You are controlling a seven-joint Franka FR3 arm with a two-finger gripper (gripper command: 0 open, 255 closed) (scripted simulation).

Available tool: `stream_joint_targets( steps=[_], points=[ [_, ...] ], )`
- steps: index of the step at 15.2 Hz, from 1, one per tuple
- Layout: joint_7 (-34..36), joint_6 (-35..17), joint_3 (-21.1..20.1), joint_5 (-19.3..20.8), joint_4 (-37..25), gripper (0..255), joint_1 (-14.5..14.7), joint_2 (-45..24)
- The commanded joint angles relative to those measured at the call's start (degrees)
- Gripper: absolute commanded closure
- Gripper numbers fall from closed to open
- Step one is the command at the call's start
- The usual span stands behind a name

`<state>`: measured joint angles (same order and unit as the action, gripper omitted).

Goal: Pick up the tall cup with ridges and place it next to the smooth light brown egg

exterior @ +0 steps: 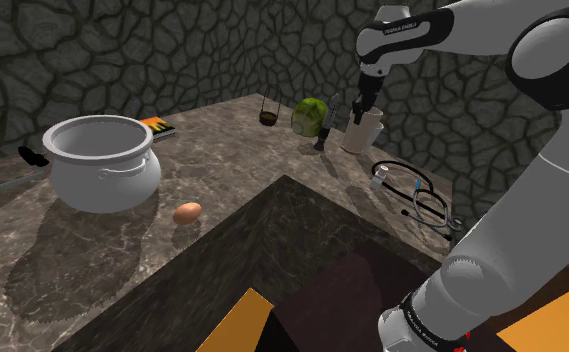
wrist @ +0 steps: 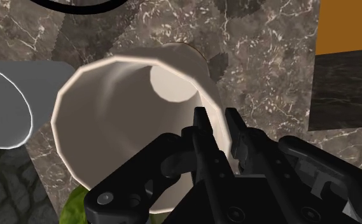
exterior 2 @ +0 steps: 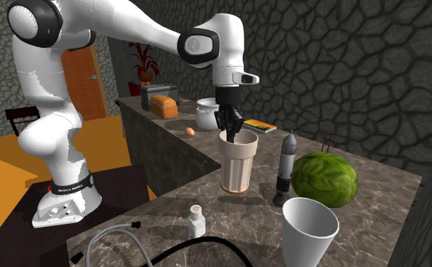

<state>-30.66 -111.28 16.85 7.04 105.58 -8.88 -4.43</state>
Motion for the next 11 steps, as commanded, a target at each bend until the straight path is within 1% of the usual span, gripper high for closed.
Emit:
stream_joint_targets(
  steps=[1,11],
  points=[
    [-0.1,1.6,0.0,0.0,-1.3,255,0.1,0.3],
    [-0.9,9.2,-0.1,-0.1,-8.5,255,0.1,0.7]
  ],
)
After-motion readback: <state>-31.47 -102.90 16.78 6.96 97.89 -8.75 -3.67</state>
